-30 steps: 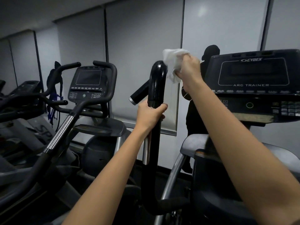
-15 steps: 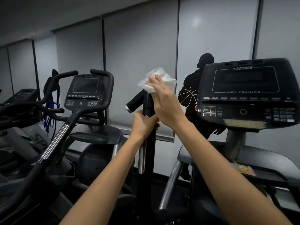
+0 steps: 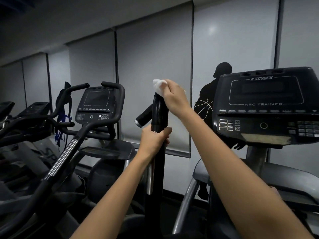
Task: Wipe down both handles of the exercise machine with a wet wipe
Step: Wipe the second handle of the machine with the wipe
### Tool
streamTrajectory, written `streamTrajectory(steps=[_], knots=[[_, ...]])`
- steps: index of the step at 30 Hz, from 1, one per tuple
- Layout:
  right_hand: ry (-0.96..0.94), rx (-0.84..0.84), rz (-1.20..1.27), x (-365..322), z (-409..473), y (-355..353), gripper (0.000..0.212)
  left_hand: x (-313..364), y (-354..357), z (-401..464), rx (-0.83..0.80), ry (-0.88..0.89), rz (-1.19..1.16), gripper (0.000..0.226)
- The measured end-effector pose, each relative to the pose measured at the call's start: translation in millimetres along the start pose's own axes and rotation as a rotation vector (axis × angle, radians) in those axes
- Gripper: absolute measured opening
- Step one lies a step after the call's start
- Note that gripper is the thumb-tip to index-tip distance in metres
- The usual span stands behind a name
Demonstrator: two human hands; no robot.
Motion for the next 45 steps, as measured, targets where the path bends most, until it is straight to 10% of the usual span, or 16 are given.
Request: streamTrajectory(steps=[6,12,19,45], knots=[[-0.225,0.04,0.114,5,-49,-7,0.035,4,3,-1,-0.025,0.007,-0.013,0.019],[0.313,0.32,0.972,58,-35,-41,0.026,3,0,-1,-0.031,-0.042,-0.061,0.061],[0.63,0.161,0.858,93,-3,-6,0.018,5,2,6,-0.01,-0.047,-0.073,0.055],[0.303,0.231,0.899,88,10,30,0.027,6,4,5,-0.034,0.054,-0.116,0.05]])
Point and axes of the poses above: each hand's wrist, its own z-axis towards the middle knuckle, its own y-axis out of the palm, x = y × z, the point moved 6 cm from there along z, towards the middle knuckle, and after that the axes turned 1 degree about -z, right-handed, at the moved point
